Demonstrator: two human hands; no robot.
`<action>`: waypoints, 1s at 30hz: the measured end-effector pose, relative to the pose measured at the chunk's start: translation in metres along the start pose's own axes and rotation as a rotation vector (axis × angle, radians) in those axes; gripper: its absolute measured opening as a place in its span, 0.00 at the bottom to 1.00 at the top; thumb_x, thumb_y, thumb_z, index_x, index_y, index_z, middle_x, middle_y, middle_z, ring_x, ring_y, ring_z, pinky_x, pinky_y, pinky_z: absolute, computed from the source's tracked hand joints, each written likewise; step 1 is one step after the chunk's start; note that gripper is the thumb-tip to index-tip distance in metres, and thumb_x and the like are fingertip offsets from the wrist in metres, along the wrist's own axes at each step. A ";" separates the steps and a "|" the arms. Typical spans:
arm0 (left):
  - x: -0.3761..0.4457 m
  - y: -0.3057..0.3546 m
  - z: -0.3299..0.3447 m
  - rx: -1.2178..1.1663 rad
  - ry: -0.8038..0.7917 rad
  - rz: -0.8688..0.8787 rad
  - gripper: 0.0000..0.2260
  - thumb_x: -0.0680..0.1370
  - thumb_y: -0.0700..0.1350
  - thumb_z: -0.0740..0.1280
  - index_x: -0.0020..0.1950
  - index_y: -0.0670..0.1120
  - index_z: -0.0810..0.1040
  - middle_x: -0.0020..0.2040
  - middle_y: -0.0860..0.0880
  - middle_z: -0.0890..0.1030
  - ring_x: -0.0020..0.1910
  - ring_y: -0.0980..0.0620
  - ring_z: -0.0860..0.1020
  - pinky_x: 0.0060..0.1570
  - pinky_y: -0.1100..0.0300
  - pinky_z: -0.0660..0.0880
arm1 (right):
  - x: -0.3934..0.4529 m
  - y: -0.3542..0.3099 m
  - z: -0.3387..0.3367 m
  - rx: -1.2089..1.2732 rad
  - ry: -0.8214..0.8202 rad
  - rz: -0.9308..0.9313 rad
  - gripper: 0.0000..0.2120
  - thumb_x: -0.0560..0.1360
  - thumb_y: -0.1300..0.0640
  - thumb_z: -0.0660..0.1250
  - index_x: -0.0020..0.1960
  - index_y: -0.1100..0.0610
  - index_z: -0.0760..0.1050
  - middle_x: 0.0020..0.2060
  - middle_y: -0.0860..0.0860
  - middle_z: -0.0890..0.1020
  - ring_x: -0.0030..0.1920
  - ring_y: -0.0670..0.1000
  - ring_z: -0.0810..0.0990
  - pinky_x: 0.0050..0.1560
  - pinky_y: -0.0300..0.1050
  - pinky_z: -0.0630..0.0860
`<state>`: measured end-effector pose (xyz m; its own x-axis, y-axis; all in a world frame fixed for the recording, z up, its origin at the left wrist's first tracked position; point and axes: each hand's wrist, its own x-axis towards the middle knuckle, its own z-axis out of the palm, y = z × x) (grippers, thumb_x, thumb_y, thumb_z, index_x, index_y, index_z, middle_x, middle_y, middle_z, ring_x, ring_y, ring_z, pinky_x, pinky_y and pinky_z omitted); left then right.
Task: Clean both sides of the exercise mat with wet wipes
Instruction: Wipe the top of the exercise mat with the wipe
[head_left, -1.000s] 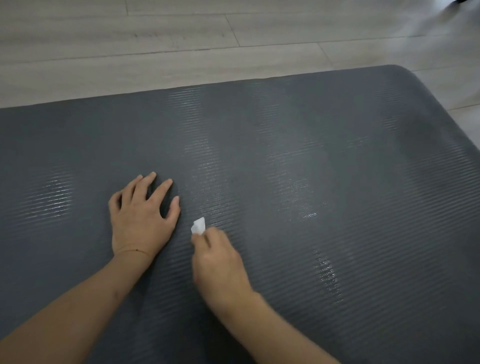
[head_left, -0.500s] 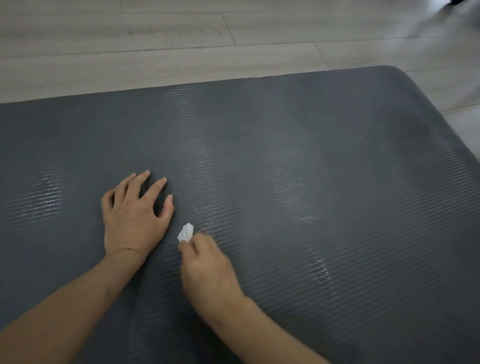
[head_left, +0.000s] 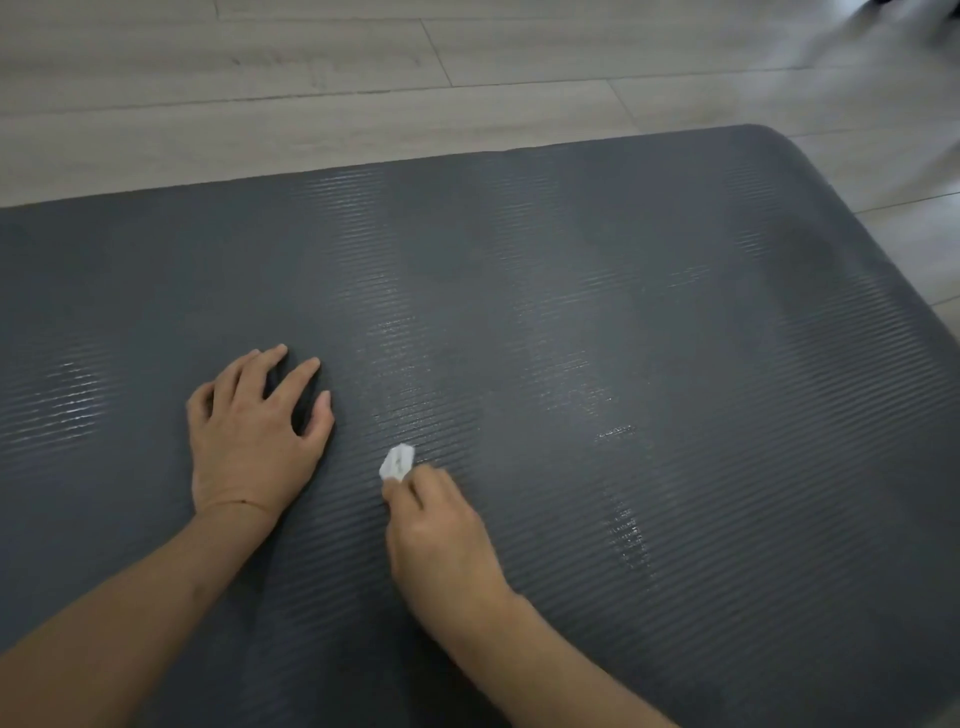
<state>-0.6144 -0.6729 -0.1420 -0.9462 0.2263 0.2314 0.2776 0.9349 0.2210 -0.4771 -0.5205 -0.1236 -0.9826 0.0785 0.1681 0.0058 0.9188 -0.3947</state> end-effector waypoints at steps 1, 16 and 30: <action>-0.001 0.000 0.000 -0.004 0.006 0.000 0.22 0.80 0.58 0.59 0.68 0.50 0.81 0.71 0.45 0.75 0.73 0.43 0.70 0.70 0.41 0.64 | -0.001 0.009 -0.002 0.027 -0.029 -0.048 0.09 0.74 0.63 0.67 0.55 0.60 0.79 0.44 0.54 0.76 0.42 0.54 0.76 0.37 0.48 0.78; 0.001 0.001 0.001 -0.019 0.020 0.002 0.21 0.80 0.57 0.60 0.66 0.50 0.82 0.69 0.46 0.76 0.70 0.43 0.71 0.68 0.41 0.64 | 0.010 0.019 0.007 0.055 0.102 0.079 0.11 0.75 0.66 0.68 0.58 0.63 0.79 0.43 0.54 0.76 0.41 0.52 0.74 0.38 0.48 0.77; -0.003 0.002 0.005 0.008 0.107 0.006 0.15 0.80 0.50 0.62 0.59 0.46 0.84 0.55 0.45 0.79 0.56 0.40 0.74 0.54 0.44 0.69 | 0.007 0.082 -0.016 0.204 0.342 0.135 0.10 0.79 0.67 0.65 0.58 0.62 0.81 0.45 0.52 0.75 0.43 0.51 0.75 0.47 0.43 0.76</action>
<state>-0.6118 -0.6701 -0.1465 -0.9211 0.2021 0.3329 0.2819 0.9358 0.2119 -0.4809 -0.4387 -0.1405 -0.8570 0.3486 0.3794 0.0600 0.7989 -0.5985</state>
